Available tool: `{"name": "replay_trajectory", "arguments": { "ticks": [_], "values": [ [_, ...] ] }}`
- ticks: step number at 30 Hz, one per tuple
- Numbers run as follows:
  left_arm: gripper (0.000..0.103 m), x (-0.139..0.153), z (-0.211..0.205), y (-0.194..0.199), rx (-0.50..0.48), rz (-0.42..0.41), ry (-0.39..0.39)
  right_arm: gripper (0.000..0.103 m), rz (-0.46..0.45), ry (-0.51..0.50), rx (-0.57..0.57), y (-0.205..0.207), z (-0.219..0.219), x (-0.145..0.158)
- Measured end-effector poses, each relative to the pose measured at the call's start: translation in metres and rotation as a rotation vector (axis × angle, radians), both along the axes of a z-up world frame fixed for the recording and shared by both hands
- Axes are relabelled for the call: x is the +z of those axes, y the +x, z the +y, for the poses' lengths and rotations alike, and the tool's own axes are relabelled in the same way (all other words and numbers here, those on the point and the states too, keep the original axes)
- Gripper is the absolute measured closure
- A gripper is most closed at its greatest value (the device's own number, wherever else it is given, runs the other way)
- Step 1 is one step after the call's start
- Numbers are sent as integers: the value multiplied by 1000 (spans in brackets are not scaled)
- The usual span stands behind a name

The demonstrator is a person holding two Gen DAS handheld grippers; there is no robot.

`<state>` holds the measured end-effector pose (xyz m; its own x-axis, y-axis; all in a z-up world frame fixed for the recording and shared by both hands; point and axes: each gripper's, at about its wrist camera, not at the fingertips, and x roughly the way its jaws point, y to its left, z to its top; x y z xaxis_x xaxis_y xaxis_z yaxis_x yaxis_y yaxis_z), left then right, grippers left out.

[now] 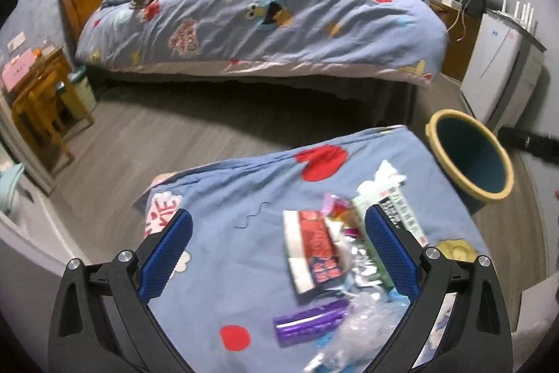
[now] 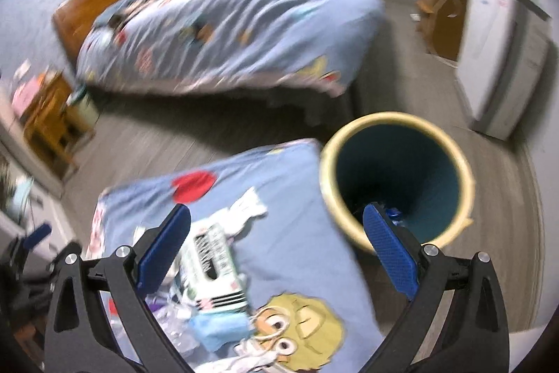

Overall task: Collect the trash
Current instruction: 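Grasp the white-green COLTALIN medicine box with the right gripper, then grasp the red floral paper packet with the left gripper while the right gripper holds the box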

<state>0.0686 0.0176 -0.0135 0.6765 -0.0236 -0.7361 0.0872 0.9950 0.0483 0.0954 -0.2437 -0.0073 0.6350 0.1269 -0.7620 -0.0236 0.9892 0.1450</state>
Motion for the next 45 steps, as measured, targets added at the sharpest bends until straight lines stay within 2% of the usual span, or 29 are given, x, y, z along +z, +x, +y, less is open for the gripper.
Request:
{"name": "replay_trajectory", "arguments": {
  "ticks": [2,6,16,23,26,31,36,45],
  "values": [
    [5,-3,6,1,0,-13,38,6,15,-13,38,4,17,-14],
    [5,-9,12,4,-22,-4,54,6,84,-49,111,16,47,-50],
    [5,-35,30,25,46,82,-52,6,210,-127,234,27,87,-104],
    [5,-41,33,31,70,105,-72,6,263,-162,288,31,104,-129],
    [5,-43,31,32,62,109,-64,12,292,-173,281,34,103,-137],
    [5,-46,27,33,54,119,-60,33,339,-127,265,35,95,-142],
    [5,-49,19,33,38,128,-46,33,319,-106,242,33,85,-131],
    [5,-69,-7,36,-2,173,-9,33,223,24,117,40,45,-83]
  ]
}}
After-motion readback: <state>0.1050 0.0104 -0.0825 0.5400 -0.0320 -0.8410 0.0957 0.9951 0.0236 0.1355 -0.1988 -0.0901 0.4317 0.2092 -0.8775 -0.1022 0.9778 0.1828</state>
